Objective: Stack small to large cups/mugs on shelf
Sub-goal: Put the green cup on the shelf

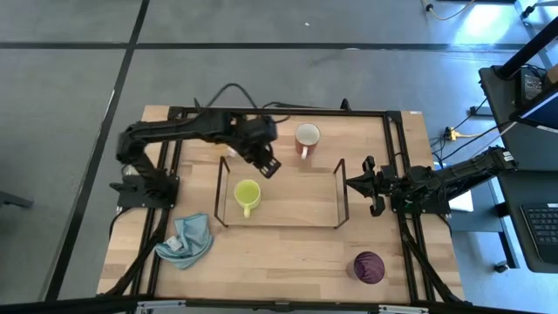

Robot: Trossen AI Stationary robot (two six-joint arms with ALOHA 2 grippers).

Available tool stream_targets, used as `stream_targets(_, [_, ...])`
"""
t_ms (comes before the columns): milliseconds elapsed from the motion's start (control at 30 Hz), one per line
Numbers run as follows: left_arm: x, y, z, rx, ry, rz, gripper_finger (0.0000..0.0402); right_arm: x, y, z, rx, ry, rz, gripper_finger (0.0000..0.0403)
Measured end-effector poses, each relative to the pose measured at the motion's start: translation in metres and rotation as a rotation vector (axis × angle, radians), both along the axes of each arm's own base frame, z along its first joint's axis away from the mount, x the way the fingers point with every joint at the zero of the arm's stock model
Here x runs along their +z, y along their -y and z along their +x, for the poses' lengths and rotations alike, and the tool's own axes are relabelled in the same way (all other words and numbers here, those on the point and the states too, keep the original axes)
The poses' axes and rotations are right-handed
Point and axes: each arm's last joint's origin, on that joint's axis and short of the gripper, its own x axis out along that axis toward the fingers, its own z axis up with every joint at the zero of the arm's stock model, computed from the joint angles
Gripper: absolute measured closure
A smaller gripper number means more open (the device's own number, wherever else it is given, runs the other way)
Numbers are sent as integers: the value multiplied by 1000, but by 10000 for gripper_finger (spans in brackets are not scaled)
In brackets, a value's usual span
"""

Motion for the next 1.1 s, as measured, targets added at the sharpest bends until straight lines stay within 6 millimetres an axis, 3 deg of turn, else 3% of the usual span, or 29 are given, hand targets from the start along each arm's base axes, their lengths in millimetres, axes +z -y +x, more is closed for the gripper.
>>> stream_targets(200, [-26, -4, 32, -122, -229, 27, 400, 0, 0, 0, 0, 1, 0, 382])
stream_targets(400, [-52, -5, 49, -199, -295, -9, 399, 0, 0, 0, 0, 0, 0, 382])
stream_targets(600, [-61, 0, 52, -219, -322, -13, 399, 0, 0, 0, 0, 0, 0, 382])
stream_targets(800, [-83, 3, 46, -225, -417, -38, 400, 0, 0, 0, 0, 1, 0, 382])
stream_targets(1100, [-92, 11, 46, -233, -433, -64, 401, 0, 0, 0, 0, 1, 0, 382])
